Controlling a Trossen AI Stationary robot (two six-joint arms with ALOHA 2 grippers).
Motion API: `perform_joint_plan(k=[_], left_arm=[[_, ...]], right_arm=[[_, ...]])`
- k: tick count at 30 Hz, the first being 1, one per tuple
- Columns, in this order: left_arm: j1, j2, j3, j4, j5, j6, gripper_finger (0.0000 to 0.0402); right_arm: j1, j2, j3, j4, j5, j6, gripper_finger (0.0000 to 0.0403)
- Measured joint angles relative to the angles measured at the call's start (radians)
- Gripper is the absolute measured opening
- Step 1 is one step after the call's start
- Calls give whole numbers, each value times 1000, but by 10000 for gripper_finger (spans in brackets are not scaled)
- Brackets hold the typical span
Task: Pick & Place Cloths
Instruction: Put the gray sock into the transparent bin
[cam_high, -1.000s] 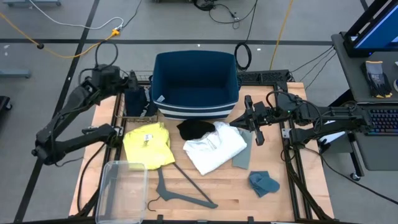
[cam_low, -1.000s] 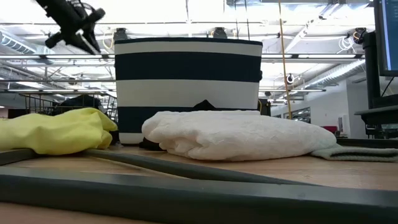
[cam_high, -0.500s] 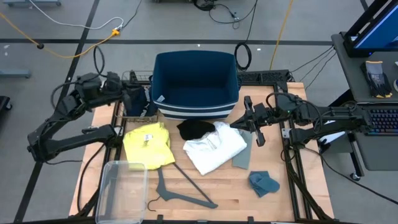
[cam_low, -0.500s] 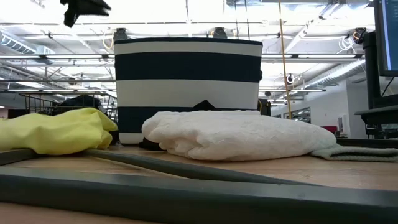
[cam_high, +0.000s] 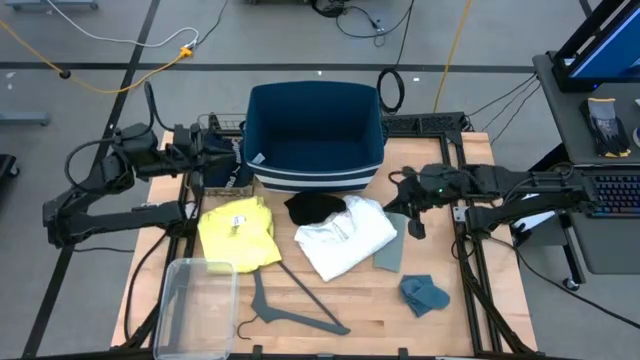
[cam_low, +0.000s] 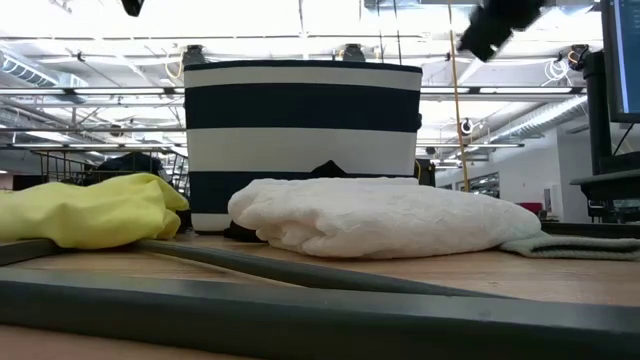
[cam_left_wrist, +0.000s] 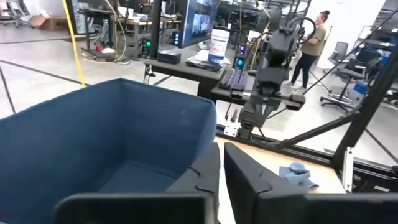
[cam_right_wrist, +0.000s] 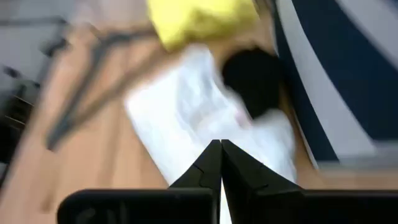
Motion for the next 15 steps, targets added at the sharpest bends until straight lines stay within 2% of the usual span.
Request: perform_joint_plan(k=[3, 8, 15], left_arm=[[-2, 0, 0, 0, -7, 2, 4], [-2, 0, 0, 0, -7, 1, 29], [-2, 20, 0, -1, -55, -9, 63]], right_arm=[[0, 0, 0, -113, 58, 52, 3], [-1, 1, 0, -231, 78, 128, 24], [-1, 59, 0, -298, 74, 175, 96]])
